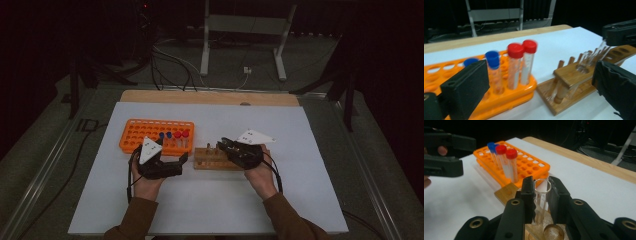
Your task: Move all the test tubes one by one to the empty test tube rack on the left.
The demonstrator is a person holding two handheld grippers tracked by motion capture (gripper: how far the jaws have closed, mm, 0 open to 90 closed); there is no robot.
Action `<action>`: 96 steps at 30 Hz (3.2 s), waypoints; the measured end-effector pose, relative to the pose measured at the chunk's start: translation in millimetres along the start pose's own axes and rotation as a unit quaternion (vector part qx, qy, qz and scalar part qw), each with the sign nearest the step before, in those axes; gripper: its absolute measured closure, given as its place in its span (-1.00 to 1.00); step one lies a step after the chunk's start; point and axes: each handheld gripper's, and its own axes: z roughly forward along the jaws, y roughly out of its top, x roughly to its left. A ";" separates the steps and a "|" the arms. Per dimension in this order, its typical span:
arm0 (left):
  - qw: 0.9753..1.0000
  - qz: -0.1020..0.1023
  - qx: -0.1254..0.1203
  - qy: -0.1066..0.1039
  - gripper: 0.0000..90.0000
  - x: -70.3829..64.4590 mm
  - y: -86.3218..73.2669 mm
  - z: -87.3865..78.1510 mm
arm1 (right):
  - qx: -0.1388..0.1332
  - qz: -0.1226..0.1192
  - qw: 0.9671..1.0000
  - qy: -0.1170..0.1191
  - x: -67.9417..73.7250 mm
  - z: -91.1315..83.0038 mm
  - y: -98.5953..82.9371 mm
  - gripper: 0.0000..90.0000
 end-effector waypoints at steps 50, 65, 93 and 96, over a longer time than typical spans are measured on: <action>0.992 0.070 0.023 -0.100 0.71 -58.6 24.6 27.8 | -0.027 0.011 0.997 0.065 9.1 -28.1 26.7 -0.10; 0.998 0.040 0.011 -0.052 0.70 -24.6 19.9 5.6 | -0.005 0.010 1.000 0.000 -10.7 -37.4 3.2 -0.85; 0.999 -0.002 -0.020 0.031 0.70 27.8 16.0 -28.0 | -0.030 0.050 0.998 -0.033 -33.9 -68.1 -17.4 -1.00; 0.998 -0.011 -0.023 0.049 0.70 35.6 12.8 -29.6 | -0.031 0.052 0.998 -0.033 -34.7 -69.1 -17.3 -1.00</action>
